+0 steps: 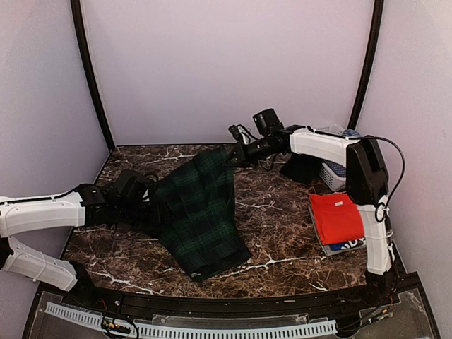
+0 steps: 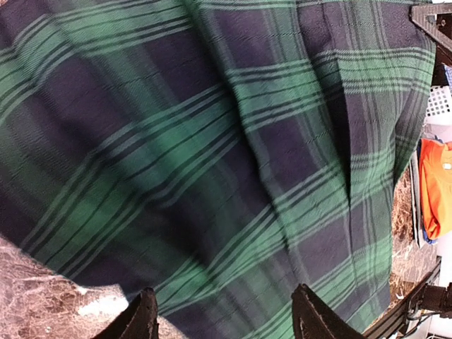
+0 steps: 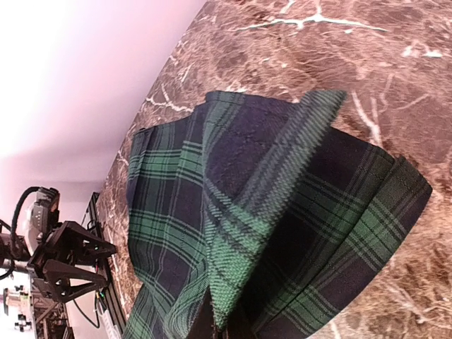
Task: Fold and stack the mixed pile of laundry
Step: Adjust the rectangle-folded skirt at the center of the board.
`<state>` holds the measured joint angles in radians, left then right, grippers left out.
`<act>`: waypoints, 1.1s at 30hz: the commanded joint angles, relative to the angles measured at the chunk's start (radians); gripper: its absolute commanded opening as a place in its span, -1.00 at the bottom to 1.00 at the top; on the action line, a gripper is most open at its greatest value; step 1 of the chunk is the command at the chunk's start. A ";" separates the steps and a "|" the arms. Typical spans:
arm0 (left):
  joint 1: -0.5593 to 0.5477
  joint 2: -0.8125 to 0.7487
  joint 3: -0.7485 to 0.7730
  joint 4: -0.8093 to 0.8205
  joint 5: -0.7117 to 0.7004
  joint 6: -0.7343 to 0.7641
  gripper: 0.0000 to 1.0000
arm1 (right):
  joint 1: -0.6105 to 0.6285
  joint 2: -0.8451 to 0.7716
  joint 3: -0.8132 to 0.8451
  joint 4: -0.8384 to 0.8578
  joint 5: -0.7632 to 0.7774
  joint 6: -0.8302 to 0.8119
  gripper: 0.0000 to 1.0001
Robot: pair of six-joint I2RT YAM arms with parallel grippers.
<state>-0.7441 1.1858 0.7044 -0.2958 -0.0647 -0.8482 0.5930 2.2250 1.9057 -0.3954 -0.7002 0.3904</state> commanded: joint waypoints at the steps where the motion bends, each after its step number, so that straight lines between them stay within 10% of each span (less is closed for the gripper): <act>1: 0.017 0.016 0.012 0.008 0.000 0.018 0.28 | -0.036 0.064 -0.036 0.037 -0.004 -0.006 -1.00; 24: 0.146 0.452 0.181 0.214 0.171 0.251 0.18 | -0.112 0.087 -0.183 0.001 0.201 -0.087 -0.98; 28: 0.142 0.335 0.195 0.166 0.207 0.359 0.33 | -0.111 -0.016 -0.240 0.007 0.170 -0.110 -0.26; 33: 0.063 0.145 0.162 0.102 0.146 0.484 0.47 | -0.109 -0.162 -0.258 -0.024 0.166 -0.137 -0.10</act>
<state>-0.6228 1.4857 0.8749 -0.1299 0.1043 -0.5014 0.4778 2.2036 1.6554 -0.4110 -0.5243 0.2871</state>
